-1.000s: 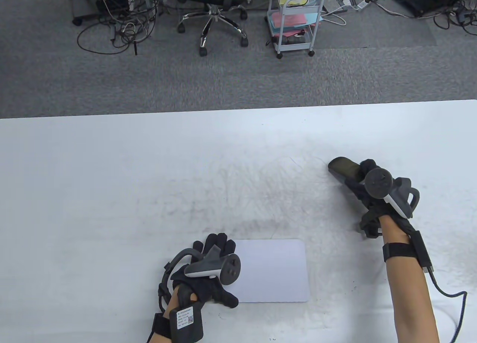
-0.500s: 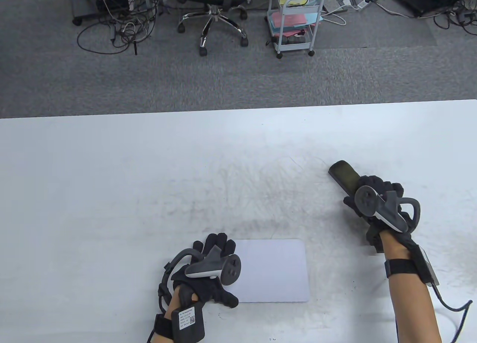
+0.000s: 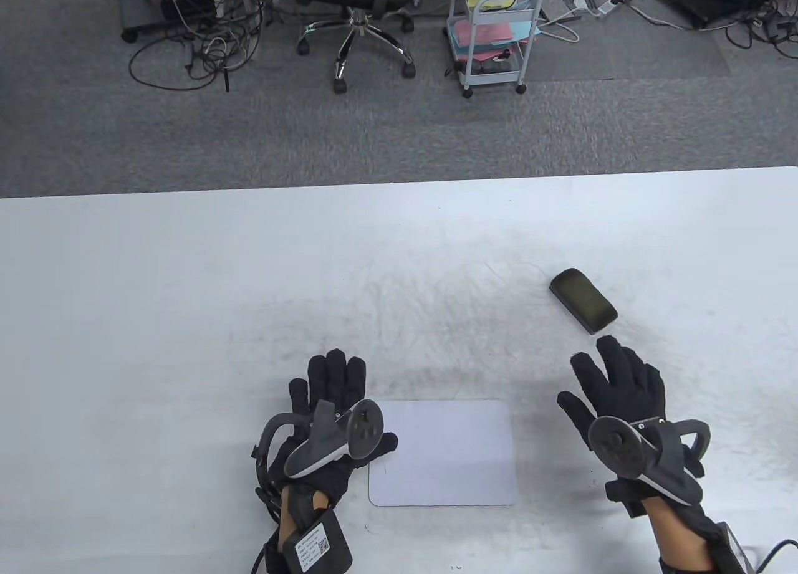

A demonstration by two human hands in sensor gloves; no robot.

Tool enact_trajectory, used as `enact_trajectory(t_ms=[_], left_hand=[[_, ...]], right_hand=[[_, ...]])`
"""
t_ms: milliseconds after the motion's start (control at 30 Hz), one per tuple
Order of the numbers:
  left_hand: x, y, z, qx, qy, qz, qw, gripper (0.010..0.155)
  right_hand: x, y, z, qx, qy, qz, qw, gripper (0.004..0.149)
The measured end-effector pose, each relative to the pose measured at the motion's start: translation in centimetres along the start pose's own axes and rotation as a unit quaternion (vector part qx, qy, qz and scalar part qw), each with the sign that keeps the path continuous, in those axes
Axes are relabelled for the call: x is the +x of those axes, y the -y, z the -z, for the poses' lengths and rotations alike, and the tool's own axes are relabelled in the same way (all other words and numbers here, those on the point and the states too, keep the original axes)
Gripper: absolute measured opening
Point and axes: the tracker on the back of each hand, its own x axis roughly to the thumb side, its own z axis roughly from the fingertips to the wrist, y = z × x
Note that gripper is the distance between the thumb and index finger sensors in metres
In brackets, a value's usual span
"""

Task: Wipe the whiteboard with a whiteboard eraser

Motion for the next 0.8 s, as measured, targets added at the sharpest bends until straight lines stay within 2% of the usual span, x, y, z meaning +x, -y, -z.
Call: enact_trajectory(t_ms=[100, 167, 267, 567, 800], left_hand=[[-0.6, -0.5, -1.0, 0.071, -0.04, 0.037, 0.996, 0.109], [-1.0, -0.6, -1.2, 0.088, -0.047, 0.043, 0.994, 0.109], [-1.4, -0.2, -1.1, 0.098, -0.048, 0.044, 0.993, 0.108], [-2.5, 1.0, -0.6, 0.055, -0.025, 0.03, 0.998, 0.108], [-1.9, 1.1, -0.5, 0.044, -0.003, 0.028, 0.999, 0.108]], right_hand=[[0.1, 0.0, -1.2, -0.067, -0.019, -0.004, 0.998, 0.068], [0.0, -0.5, -1.7, -0.102, -0.034, -0.03, 0.994, 0.072], [-0.3, -1.5, -1.7, -0.086, -0.046, -0.066, 0.993, 0.074], [-1.4, -3.9, -0.9, 0.019, -0.076, -0.054, 0.996, 0.072], [-1.4, -3.9, -0.8, 0.019, -0.075, -0.039, 0.996, 0.072]])
